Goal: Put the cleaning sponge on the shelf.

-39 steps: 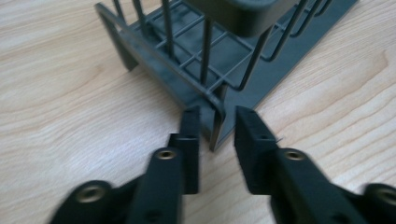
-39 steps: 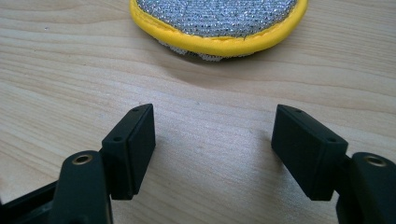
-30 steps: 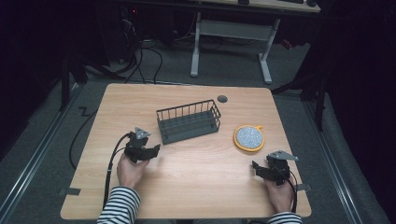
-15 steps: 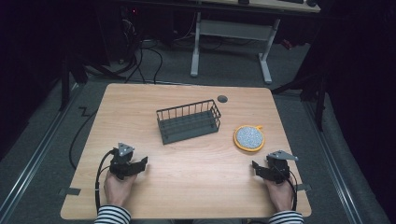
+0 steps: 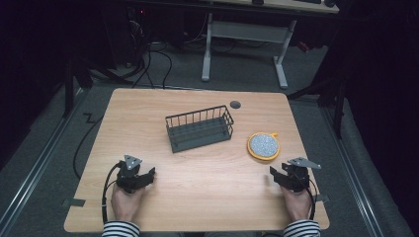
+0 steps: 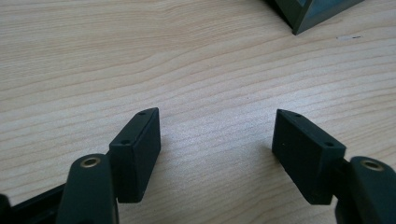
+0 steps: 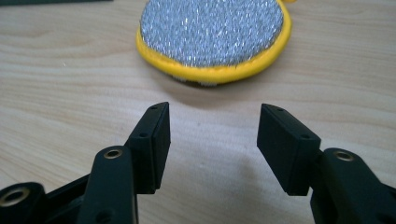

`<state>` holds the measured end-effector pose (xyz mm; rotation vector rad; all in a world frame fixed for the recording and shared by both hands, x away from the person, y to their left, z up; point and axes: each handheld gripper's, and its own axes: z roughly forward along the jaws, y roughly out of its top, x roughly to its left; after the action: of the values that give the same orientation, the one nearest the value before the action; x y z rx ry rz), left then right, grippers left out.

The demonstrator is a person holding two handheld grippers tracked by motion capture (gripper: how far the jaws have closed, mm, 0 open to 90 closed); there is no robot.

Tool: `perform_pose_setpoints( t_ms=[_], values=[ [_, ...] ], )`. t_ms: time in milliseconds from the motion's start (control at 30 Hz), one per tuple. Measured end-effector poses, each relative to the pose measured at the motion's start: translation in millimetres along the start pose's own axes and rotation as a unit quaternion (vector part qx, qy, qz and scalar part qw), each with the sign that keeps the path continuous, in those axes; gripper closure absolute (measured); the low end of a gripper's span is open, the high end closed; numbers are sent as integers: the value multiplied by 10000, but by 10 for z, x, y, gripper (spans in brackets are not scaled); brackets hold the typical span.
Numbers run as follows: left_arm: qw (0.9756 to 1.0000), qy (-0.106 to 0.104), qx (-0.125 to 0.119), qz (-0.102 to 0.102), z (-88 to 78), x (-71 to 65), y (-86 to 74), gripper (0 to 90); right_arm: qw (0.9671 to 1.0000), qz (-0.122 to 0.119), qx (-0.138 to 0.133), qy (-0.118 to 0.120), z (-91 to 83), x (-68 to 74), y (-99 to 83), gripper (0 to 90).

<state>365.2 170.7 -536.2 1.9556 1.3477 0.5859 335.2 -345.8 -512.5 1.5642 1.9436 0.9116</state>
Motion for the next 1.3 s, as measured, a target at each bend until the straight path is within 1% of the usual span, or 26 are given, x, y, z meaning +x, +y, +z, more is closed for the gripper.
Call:
perform_pose_setpoints(
  t_ms=[33, 67, 100, 133, 167, 233, 267, 300, 400, 467, 500, 533, 633, 700, 733, 800, 867, 900, 933, 1000, 1100, 1133, 1167, 1200, 1233, 1300],
  values=[
    [10000, 0, 0, 0, 0, 0, 0, 328, 10000, 0, 0, 0, 0, 0, 0, 446],
    [10000, 0, 4, 1, 0, -2, 1, 328, 10000, 54, -19, 44, -10, -5, 28, 447],
    [10000, 4, 0, -18, -1, -2, -2, 326, 9999, 20, -75, 69, -18, -12, 58, 450],
    [10000, 34, 0, -38, 0, -6, -1, 323, 9999, -23, -69, 95, -27, -11, 129, 450],
    [10000, 34, 0, -38, 0, -6, -1, 322, 9999, -23, -69, 95, -27, -11, 129, 450],
    [10000, 44, 6, -40, 0, -12, -1, 319, 9999, -76, -54, 73, -38, -9, 194, 457],
    [10000, 52, 2, -38, 3, -15, -1, 311, 9998, -60, -108, 127, -51, -19, 283, 467],
    [10000, 45, 8, -37, 3, -14, 0, 311, 9998, -60, -108, 127, -51, -19, 283, 467],
    [10000, 13, 9, -31, 5, -13, 1, 299, 9996, -6, -165, 214, -26, -67, 420, 470],
    [10000, 13, 10, -28, 5, -14, 0, 297, 9996, 36, -148, 243, -15, -80, 447, 470],
    [10000, 14, 10, -26, 5, -14, 1, 297, 9995, 81, -185, 253, -9, -89, 471, 475],
    [10000, 13, 11, -29, 5, -14, 1, 299, 9989, 93, -396, 216, -17, -94, 506, 494],
    [10000, 14, 9, -31, 5, -14, 1, 299, 9988, 82, -452, 167, -7, -90, 546, 494],
    [10000, 13, 5, -35, 7, -12, 3, 303, 9992, 91, -372, 100, 36, -105, 595, 494],
    [10000, 17, 2, -37, 7, -12, 3, 308, 9992, 76, -384, 59, 51, -114, 609, 494],
    [10000, 18, 3, -38, 7, -12, 3, 312, 9993, 106, -359, 67, 62, -129, 621, 493],
    [10000, 18, 2, -38, 7, -12, 4, 312, 9994, 174, -281, 57, 131, -177, 649, 488],
    [10000, 17, 2, -38, 9, -12, 5, 312, 9994, 174, -281, 57, 131, -177, 649, 488],
    [10000, 18, 2, -37, 10, -12, 6, 311, 9996, 207, -177, 37, 177, -196, 668, 475],
    [10000, 17, 4, -34, 12, -11, 8, 311, 9997, 224, -126, 11, 199, -209, 685, 469],
    [10000, 16, 3, -35, 14, -11, 9, 310, 9994, 334, -118, -6, 242, -259, 726, 452],
    [10000, 13, 2, -34, 15, -11, 10, 310, 9991, 423, -96, -34, 273, -285, 746, 443],
    [10000, 13, 2, -34, 15, -11, 10, 310, 9991, 423, -96, -34, 273, -285, 746, 443],
    [10000, 10, 2, -31, 15, -11, 10, 310, 9989, 471, -30, -74, 330, -313, 766, 432],
    [10000, 6, 3, -29, 16, -10, 11, 310, 9989, 471, -30, -74, 330, -313, 766, 432],
    [10000, -1, 2, -28, 16, -9, 11, 310, 9986, 520, 42, -98, 389, -337, 776, 426]
  ],
)
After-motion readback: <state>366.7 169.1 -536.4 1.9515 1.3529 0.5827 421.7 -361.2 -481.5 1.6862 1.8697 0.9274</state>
